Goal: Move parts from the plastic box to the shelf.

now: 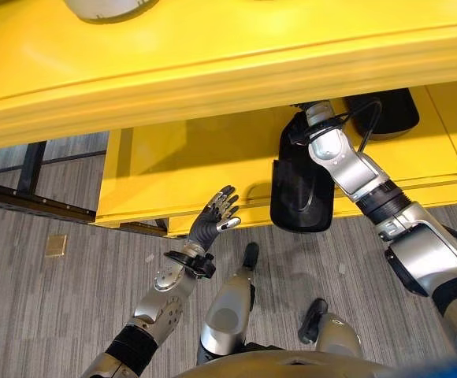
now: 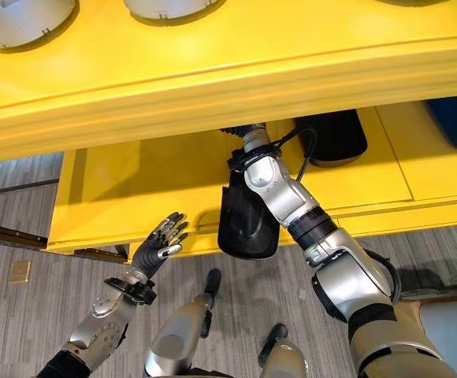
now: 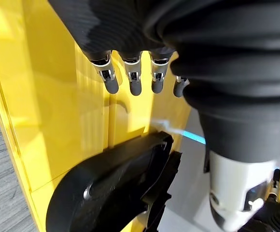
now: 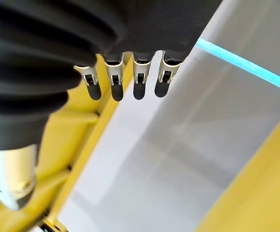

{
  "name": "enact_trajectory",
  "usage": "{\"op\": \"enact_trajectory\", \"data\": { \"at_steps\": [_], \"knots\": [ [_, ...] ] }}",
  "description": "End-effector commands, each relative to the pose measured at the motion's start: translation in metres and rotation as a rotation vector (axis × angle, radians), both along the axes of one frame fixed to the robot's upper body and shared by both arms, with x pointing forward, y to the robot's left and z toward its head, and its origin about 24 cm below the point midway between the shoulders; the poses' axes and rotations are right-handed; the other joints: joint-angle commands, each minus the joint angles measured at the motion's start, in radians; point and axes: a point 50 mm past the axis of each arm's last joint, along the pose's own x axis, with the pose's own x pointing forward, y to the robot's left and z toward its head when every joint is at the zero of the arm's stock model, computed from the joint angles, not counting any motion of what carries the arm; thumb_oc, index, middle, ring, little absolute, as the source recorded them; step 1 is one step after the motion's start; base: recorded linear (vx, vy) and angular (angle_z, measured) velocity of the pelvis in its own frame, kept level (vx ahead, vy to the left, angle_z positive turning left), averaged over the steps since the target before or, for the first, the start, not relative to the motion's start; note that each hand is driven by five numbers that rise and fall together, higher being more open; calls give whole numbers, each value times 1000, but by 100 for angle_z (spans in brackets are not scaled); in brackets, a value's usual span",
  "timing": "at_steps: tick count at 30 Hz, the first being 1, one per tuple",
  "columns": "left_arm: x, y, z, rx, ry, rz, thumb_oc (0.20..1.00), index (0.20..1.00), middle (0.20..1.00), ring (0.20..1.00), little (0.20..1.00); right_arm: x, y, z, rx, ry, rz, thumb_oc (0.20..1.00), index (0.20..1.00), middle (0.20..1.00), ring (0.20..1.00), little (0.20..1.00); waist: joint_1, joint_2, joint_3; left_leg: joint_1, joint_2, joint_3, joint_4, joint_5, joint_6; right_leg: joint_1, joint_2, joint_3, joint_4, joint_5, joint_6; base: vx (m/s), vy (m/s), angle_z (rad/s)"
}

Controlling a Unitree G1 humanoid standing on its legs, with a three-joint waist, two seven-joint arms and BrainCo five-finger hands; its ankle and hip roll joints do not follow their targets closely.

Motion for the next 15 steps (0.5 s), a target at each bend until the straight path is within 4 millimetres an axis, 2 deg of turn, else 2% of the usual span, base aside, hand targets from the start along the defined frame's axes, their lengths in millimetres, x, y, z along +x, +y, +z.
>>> {"op": "enact_trajectory", "data": {
  "at_steps": [1, 3, 5, 9, 13, 15],
  "knots": [
    [2, -2, 23, -45, -138, -17, 1000, 1000, 1000, 1000, 1000, -9, 2, 17, 36, -44, 75, 1000, 1000, 1000, 1000, 1000, -4, -58, -15, 85, -11, 84, 115, -194, 7, -5, 56, 2, -162, 161, -29, 15, -100, -4],
    [-1, 3, 22, -46, -137, 19, 1000, 1000, 1000, 1000, 1000, -22, -1, 1, 20, -19, 128, 1000, 1000, 1000, 1000, 1000, -33, -61, -18, 90, -1, 93, 120, -194, 5, -5, 62, 12, -154, 154, -34, 13, -158, -7],
    [-3, 10, 22, -45, -138, 48, 1000, 1000, 1000, 1000, 1000, -41, -3, -6, -31, -22, 188, 1000, 1000, 1000, 1000, 1000, -59, -61, -18, 92, 9, 99, 125, -195, 2, -9, 67, 22, -145, 148, -38, -12, -176, -8],
    [-7, 18, 20, -38, -144, 89, 1000, 1000, 1000, 1000, 1000, -71, -5, -7, -109, -102, 264, 1000, 1000, 1000, 1000, 1000, -89, -62, -20, 95, 29, 117, 127, -191, -7, -15, 71, 26, -138, 144, -41, -33, -120, -19],
    [-10, 22, 20, -36, -157, 108, 1000, 1000, 1000, 1000, 1000, -91, -2, -5, -173, -157, 318, 1000, 1000, 1000, 1000, 1000, -110, -59, -25, 97, 46, 138, 126, -179, -17, -17, 73, 27, -138, 139, -43, -48, -106, -17],
    [-9, 22, 21, -30, -167, 102, 1000, 1000, 1000, 1000, 1000, -98, -3, -6, -190, -173, 334, 1000, 1000, 1000, 1000, 1000, -126, -58, -26, 97, 61, 175, 146, -177, -21, -16, 69, 19, -134, 135, -46, -69, -117, -3]
  ]
}}
